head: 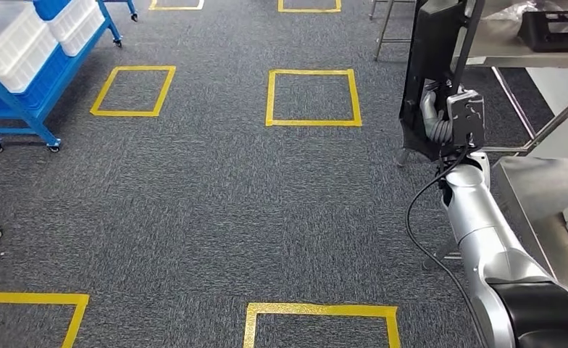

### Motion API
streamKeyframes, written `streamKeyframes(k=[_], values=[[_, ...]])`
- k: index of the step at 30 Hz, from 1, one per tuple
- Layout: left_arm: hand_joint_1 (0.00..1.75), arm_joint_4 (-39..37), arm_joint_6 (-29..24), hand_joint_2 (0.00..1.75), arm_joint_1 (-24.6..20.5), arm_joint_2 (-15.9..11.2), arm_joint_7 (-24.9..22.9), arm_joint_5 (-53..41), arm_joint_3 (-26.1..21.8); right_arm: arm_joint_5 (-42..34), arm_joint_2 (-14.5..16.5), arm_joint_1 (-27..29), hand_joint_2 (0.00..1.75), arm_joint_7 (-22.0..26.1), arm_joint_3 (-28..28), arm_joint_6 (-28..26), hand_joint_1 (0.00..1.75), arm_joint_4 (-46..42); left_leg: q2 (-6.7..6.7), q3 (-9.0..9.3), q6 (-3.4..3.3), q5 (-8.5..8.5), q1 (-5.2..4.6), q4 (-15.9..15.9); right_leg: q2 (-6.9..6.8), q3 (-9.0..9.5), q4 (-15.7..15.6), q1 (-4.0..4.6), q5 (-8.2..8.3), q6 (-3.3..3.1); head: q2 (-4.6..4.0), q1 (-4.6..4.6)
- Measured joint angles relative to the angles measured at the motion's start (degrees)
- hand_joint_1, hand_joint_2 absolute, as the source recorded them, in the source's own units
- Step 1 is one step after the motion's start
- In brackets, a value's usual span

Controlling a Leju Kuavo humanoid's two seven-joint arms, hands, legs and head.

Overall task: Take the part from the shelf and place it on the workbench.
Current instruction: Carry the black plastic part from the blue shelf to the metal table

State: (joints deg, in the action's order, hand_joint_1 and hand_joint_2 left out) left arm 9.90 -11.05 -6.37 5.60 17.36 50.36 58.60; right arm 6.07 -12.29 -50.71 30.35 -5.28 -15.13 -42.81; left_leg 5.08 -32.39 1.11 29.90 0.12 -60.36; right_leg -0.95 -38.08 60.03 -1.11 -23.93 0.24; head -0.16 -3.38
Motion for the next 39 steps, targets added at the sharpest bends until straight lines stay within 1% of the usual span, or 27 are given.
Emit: streamKeyframes(k=[2, 4, 5, 6, 7, 9, 11, 13, 14, 16, 18, 19, 20, 21, 23, 25, 26, 28, 29, 31, 33, 34, 35, 36, 37, 38, 39], values=[[0.0, 0.0, 0.2, 1.75, 0.0, 0.0, 0.0, -0.1, 0.3, 0.0, -0.1, 0.0, 1.75, -0.1, 0.1, 0.1, 1.75, -0.6, -3.09, -2.58, 0.21, 3.36, 0.24, -5.9, 1.17, 0.04, -0.1, -0.02, 0.04, -0.55, -0.01, 0.01], [0.0, 0.0, 0.3, 1.75, 0.3, 0.0, -0.1, -0.1, 0.5, 0.1, -0.1, 0.3, 1.75, -0.2, 0.2, 0.2, 1.75, -1.0, -4.38, -6.35, 0.06, 6.29, 0.25, -13.6, 2.69, 0.06, 0.0, 0.2, 0.02, -0.81, -0.01, 0.01], [0.0, 0.0, 0.4, 1.75, 0.4, 0.0, 0.0, -0.1, 0.6, 0.1, -0.1, 0.7, 1.75, -0.3, 0.3, 0.2, 1.75, -1.3, -4.59, -7.48, -0.12, 6.39, 0.22, -15.5, 3.56, 0.08, 0.0, 0.34, 0.02, -0.84, -0.01, 0.02], [0.0, 0.0, 0.4, 1.75, 0.5, 0.0, 0.1, -0.1, 0.6, 0.2, -0.1, 1.2, 1.75, -0.4, 0.3, 0.3, 1.75, -1.8, -4.78, -7.62, -0.39, 5.28, 0.17, -15.1, 4.44, 0.12, 0.0, 0.44, 0.02, -0.85, -0.01, 0.02], [0.0, 0.0, 0.3, 1.75, 0.6, 0.0, 0.2, -0.1, 0.6, 0.5, -0.1, 1.7, 1.75, -0.5, 0.4, 0.4, 1.75, -2.3, -5.18, -6.73, -0.73, 3.21, 0.1, -12.4, 5.27, 0.16, 0.0, 0.48, 0.02, -0.85, -0.01, 0.02], [0.0, 0.0, 0.3, 1.75, 0.8, -0.1, 0.5, 0.2, 0.6, 1.0, 0.0, 2.3, 1.75, -0.6, 0.4, 0.4, 1.75, -3.3, -7.89, -3.69, -1.42, -1.18, 0.05, -4.4, 6.8, 0.14, 0.1, 0.46, 0.04, -0.75, -0.01, 0.02], [0.0, -0.1, 0.3, 1.75, 1.2, -0.2, 0.8, 0.5, 0.6, 1.4, 0.2, 2.9, 1.75, -0.6, 0.4, 0.4, 1.75, -3.8, -10.06, -1.73, -1.73, -2.71, 0.02, 0.2, 8.2, -0.11, 0.0, 0.22, 0.25, -0.29, -0.01, 0.02], [0.0, -0.1, 0.3, 1.75, 1.3, -0.3, 0.8, 0.8, 0.6, 1.9, 0.3, 3.6, 1.75, -0.7, 0.4, 0.4, 1.75, -4.1, -9.33, -1.17, -2.0, -2.68, -0.06, 1.2, 9.66, -0.31, -0.5, -0.07, 0.73, 0.56, 0.0, 0.01], [0.0, -0.1, 0.3, 1.75, 1.3, -0.3, 0.8, 1.1, 0.6, 2.2, 0.3, 3.9, 1.75, -0.7, 0.4, 0.5, 1.75, -4.2, -8.58, -0.91, -2.29, -3.0, -0.05, 1.7, 9.41, -0.39, -0.5, -0.11, 0.75, 0.87, 0.01, 0.01], [0.0, -0.1, 0.2, 1.75, 1.3, -0.3, 0.7, 1.6, 0.6, 2.6, 0.5, 3.6, 1.75, -0.7, 0.4, 0.5, 1.75, -4.0, -7.04, -0.36, -2.93, -3.73, -0.02, 3.0, 6.32, -1.57, 1.8, 0.19, -0.9, 1.21, 0.0, 0.02], [0.0, -0.1, 0.0, 1.75, 1.5, -0.3, 0.5, 2.1, 0.5, 2.9, 0.9, 2.5, 1.75, -0.6, 0.4, 0.6, 1.75, -3.0, -5.51, -0.18, -3.24, -3.98, -0.17, 3.5, 2.53, -4.69, 8.5, 0.27, -4.46, 1.38, -0.01, 0.03], [0.0, -0.1, -0.1, 1.75, 1.6, -0.3, 0.4, 2.3, 0.5, 2.9, 1.2, 2.0, 1.75, -0.5, 0.3, 0.6, 1.75, -2.3, -4.67, -0.19, -3.27, -3.95, -0.22, 3.5, 1.77, -6.32, 12.1, 0.15, -5.81, 1.58, -0.01, 0.02], [0.0, -0.1, -0.2, 1.75, 1.7, -0.3, 0.3, 2.5, 0.5, 3.1, 1.4, 1.6, 1.75, -0.5, 0.3, 0.6, 1.75, -1.6, -3.9, -0.19, -3.25, -3.89, -0.21, 3.5, 1.41, -7.24, 14.2, -0.02, -6.27, 1.79, -0.01, 0.02], [0.0, -0.1, -0.4, 1.75, 1.7, -0.3, 0.2, 2.7, 0.5, 3.4, 1.7, 1.3, 1.75, -0.5, 0.3, 0.4, 1.75, -0.9, -3.18, -0.17, -3.18, -3.78, -0.17, 3.4, 1.16, -7.08, 14.3, -0.2, -5.69, 2.0, -0.01, 0.02], [0.0, -0.1, -0.7, 1.75, 1.7, -0.3, 0.1, 3.2, 0.3, 4.9, 2.1, 0.0, 1.75, -0.6, 0.0, -0.7, 1.75, 0.6, -1.85, -0.16, -2.8, -3.43, -0.06, 3.1, -0.02, -3.65, 8.2, -0.49, -2.38, 2.32, -0.01, 0.02], [0.0, -0.1, -1.1, 1.75, 1.7, -0.3, 0.1, 3.9, 0.1, 7.7, 3.0, -2.8, 1.75, -1.1, -1.1, -3.2, 1.75, 2.5, -0.55, -0.29, -2.08, -2.8, -0.32, 2.4, -2.01, -0.12, 1.5, -0.14, -0.27, 2.09, -0.01, 0.0], [0.0, -0.1, -1.3, 1.75, 1.7, -0.4, 0.2, 4.2, 0.1, 9.4, 3.4, -4.3, 1.75, -1.7, -1.9, -4.8, 1.75, 3.6, 0.06, -0.29, -1.73, -2.5, -0.5, 2.2, -2.49, 0.63, -0.1, 0.08, -0.04, 1.8, -0.01, -0.02], [0.0, -0.2, -1.7, 1.75, 1.6, -0.4, 0.4, 4.7, -0.1, 13.0, 4.0, -7.1, 1.75, -3.2, -3.6, -7.7, 1.75, 5.7, 1.27, -0.05, -1.15, -2.12, -0.61, 2.0, -1.48, 0.6, -0.4, 0.3, -0.21, 0.97, -0.01, -0.04], [0.0, -0.2, -1.8, 1.75, 1.6, -0.4, 0.6, 4.9, -0.3, 14.4, 4.1, -8.3, 1.75, -3.9, -4.3, -8.6, 1.75, 6.5, 1.24, 0.03, -0.82, -1.79, -0.48, 1.8, -0.91, 0.68, -0.5, 0.3, -0.2, 0.61, -0.01, -0.03], [0.0, -0.2, -1.8, 1.75, 1.6, -0.4, 0.8, 5.2, -0.6, 16.2, 4.4, -10.5, 1.75, -4.8, -5.4, -9.5, 1.75, 7.8, -0.86, -0.86, -0.25, 0.02, -0.09, -0.7, 0.13, 0.85, -0.7, 0.17, -0.1, -0.15, -0.01, -0.03], [0.0, -0.2, -1.8, 1.75, 1.8, -0.3, 0.8, 5.4, -0.8, 17.0, 4.9, -12.1, 1.75, -5.1, -6.3, -10.0, 1.75, 8.7, -3.7, -3.99, 0.02, 3.49, 0.13, -7.5, 1.21, 0.93, -0.8, 0.17, -0.08, -0.66, -0.01, -0.04], [0.0, -0.2, -1.8, 1.75, 2.0, -0.3, 0.8, 5.4, -0.8, 17.8, 5.2, -12.6, 1.75, -5.4, -6.7, -10.5, 1.75, 9.2, -4.32, -5.95, 0.04, 5.01, 0.15, -11.4, 1.9, 0.93, -0.8, 0.26, -0.08, -0.79, -0.01, -0.04], [0.0, -0.2, -1.8, 1.75, 2.1, -0.3, 0.8, 5.5, -0.8, 19.1, 5.4, -12.8, 1.75, -6.0, -7.2, -11.2, 1.75, 9.6, -4.55, -7.42, 0.02, 5.61, 0.15, -14.2, 2.66, 0.96, -0.7, 0.34, -0.1, -0.84, -0.01, -0.04], [0.0, -0.2, -1.8, 1.75, 2.1, -0.3, 0.8, 5.5, -0.9, 21.0, 5.5, -13.1, 1.75, -6.9, -7.7, -12.2, 1.75, 10.1, -4.67, -8.05, -0.07, 5.09, 0.14, -15.0, 3.49, 0.98, -0.7, 0.4, -0.1, -0.86, -0.01, -0.03], [0.0, -0.2, -1.9, 1.75, 2.2, -0.3, 0.8, 5.6, -0.9, 23.4, 5.6, -13.5, 1.75, -8.1, -8.3, -13.2, 1.75, 10.5, -4.86, -7.62, -0.22, 3.47, 0.14, -13.4, 4.35, 0.99, -0.6, 0.4, -0.11, -0.86, -0.01, -0.03], [0.0, -0.2, -1.9, 1.75, 2.1, -0.3, 0.8, 5.7, -0.9, 26.1, 5.7, -14.0, 1.75, -9.5, -9.0, -14.2, 1.75, 10.9, -5.48, -6.3, -0.4, 1.09, 0.17, -9.9, 5.19, 0.99, -0.5, 0.34, -0.12, -0.83, -0.01, -0.03], [0.0, -0.2, -1.9, 1.75, 2.1, -0.3, 0.8, 5.8, -0.9, 28.6, 5.8, -14.7, 1.75, -10.8, -9.8, -15.1, 1.75, 11.3, -7.02, -4.7, -0.58, -1.0, 0.29, -5.8, 5.98, 0.92, -0.4, 0.25, -0.13, -0.73, -0.01, -0.03]])
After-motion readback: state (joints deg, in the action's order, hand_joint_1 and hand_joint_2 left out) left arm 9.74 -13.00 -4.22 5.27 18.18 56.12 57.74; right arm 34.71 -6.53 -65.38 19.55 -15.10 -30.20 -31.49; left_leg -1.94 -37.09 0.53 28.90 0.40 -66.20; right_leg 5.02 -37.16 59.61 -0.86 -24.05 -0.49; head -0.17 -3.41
